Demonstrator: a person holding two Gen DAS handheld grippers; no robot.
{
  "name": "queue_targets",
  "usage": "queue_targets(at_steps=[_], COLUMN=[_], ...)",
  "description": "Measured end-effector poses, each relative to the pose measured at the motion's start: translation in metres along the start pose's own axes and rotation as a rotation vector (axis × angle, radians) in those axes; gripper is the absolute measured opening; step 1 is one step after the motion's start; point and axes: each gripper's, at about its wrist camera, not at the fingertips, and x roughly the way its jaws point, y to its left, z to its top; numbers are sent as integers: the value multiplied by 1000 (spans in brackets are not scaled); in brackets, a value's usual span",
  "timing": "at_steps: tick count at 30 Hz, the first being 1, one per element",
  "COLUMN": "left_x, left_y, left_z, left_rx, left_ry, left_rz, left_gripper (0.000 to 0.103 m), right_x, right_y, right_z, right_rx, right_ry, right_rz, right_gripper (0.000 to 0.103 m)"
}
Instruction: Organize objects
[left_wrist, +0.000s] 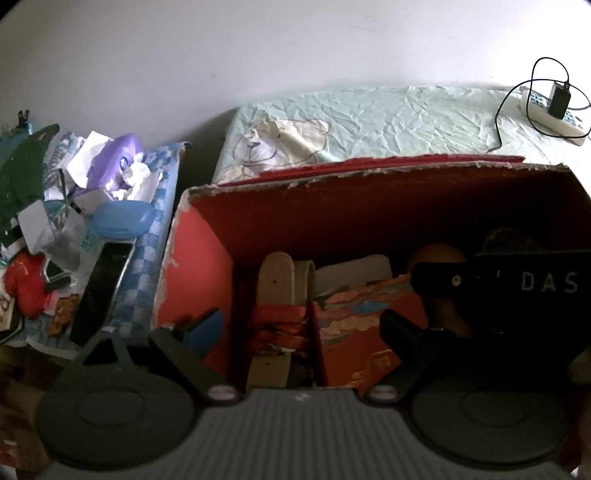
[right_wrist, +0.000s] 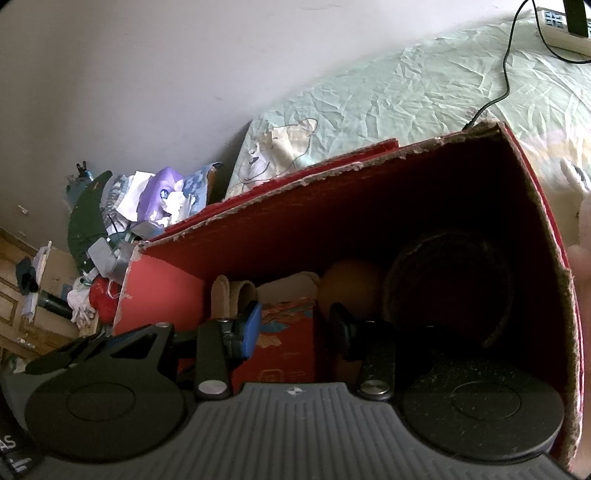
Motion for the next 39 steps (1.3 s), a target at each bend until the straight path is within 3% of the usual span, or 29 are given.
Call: queue_targets(at_steps=[14,18,23,30,39], left_x=[2,2,3,3,2], left_y=[-4,-8,-14,-16,-11], left_z=[0,-1,0,-1,-1], left_rx=[-30,-14,17,35,18], left_ry=[14,13,21,21,13], left_rz=[131,170,206,215,147], left_gripper=[93,93,93,93,94], right_x=[-1,1,2,1,1], right_y=[1,-1,-2,-4,-4], right_z=[0,1,2,2,3], right_rx=[-16,-9,-3,13,32], right_ry=[6,25,44,38,38], right_rz=[32,49,60,41,-21], right_gripper=[47,54,54,54,54])
